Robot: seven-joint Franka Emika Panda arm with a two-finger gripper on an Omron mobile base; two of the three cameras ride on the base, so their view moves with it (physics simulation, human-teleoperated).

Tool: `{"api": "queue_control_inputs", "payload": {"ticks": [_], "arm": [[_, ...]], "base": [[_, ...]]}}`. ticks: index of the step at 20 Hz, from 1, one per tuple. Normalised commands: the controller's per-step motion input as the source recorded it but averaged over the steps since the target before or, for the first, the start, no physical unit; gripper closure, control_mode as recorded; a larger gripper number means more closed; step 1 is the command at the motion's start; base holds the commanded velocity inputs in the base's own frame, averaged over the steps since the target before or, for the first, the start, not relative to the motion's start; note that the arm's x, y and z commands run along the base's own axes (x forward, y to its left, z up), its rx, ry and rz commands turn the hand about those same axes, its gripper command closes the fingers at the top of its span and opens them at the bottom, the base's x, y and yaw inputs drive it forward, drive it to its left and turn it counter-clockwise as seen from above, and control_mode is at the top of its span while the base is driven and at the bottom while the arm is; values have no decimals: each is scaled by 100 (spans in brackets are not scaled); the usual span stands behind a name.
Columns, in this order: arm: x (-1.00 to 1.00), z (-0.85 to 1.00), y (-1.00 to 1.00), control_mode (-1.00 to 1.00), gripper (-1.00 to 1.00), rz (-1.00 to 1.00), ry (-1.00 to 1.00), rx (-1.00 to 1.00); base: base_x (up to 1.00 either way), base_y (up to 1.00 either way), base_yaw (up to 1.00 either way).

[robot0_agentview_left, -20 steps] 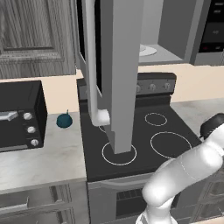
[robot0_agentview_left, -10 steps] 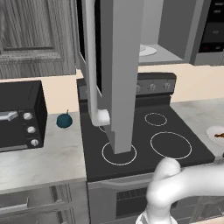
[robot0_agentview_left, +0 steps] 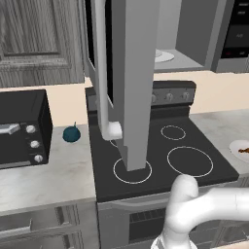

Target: Pick the chicken drumstick from the counter and place it in the microwave.

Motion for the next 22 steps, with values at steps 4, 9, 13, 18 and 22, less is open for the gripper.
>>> {"api": "queue_control_inputs", "payload": {"ticks": [4,9,13,18,22], "arm": [[26,-13,0,-100,-100,0,-2,-1],[32,-34,0,-100,-100,1,0,0],[18,-41,-1,-100,-100,9,0,0],[18,-29,-25,-100,-100,14,-1,0],[11,-32,-26,-100,-100,13,0,0]], "base": [[0,0,0],[0,0,0],[0,0,0],[0,0,0],[0,0,0]]}}
